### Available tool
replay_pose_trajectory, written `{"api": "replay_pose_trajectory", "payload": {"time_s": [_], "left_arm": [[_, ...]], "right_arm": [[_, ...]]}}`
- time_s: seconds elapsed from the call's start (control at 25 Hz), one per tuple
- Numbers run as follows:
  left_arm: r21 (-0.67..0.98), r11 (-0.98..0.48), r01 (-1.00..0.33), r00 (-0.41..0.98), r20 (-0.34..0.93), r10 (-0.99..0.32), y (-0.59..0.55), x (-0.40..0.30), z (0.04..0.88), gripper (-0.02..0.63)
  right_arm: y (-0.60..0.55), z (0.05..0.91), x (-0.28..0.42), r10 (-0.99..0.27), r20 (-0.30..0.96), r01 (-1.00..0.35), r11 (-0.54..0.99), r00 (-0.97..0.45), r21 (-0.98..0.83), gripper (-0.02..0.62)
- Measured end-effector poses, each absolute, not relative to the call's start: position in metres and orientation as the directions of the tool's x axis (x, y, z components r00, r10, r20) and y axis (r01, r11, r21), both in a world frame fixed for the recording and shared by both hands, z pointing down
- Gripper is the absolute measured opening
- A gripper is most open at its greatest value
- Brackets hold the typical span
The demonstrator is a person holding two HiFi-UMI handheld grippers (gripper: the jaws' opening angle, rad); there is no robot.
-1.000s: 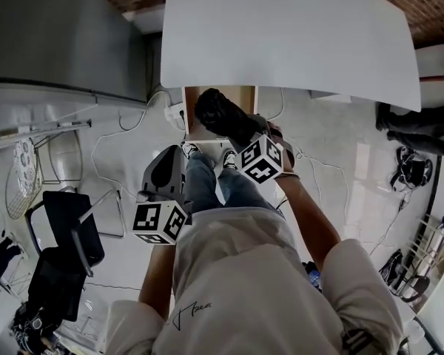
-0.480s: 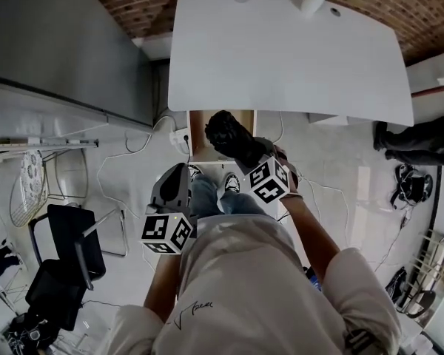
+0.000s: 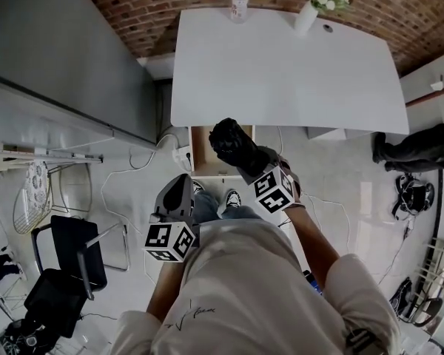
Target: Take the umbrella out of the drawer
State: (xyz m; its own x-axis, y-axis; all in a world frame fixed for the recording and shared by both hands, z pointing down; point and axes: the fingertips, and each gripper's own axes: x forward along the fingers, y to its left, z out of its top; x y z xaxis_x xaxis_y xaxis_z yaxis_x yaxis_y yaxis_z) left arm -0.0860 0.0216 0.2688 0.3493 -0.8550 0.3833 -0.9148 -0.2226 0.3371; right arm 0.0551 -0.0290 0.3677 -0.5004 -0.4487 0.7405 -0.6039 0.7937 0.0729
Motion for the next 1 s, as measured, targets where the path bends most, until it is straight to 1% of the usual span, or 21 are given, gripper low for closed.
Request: {"api": "replay_pose_trajectory", "payload": {"time_s": [0.68, 1.0], "left_arm": [[0.325, -0.225, -0.918, 0.330, 0.316, -0.890, 0.032, -0.089, 0.243, 0.017], [0.322, -0.237, -0.917, 0.334, 0.291, -0.897, 0.035, -0.094, 0.233, 0.017]], "right_arm": [[-0.019, 0.311, 0.075, -0.545, 0.644, -0.656, 0.749, -0.537, 0.087, 0.247], [-0.015, 0.282, 0.081, -0.590, 0.582, -0.695, 0.717, -0.560, 0.059, 0.247]]}}
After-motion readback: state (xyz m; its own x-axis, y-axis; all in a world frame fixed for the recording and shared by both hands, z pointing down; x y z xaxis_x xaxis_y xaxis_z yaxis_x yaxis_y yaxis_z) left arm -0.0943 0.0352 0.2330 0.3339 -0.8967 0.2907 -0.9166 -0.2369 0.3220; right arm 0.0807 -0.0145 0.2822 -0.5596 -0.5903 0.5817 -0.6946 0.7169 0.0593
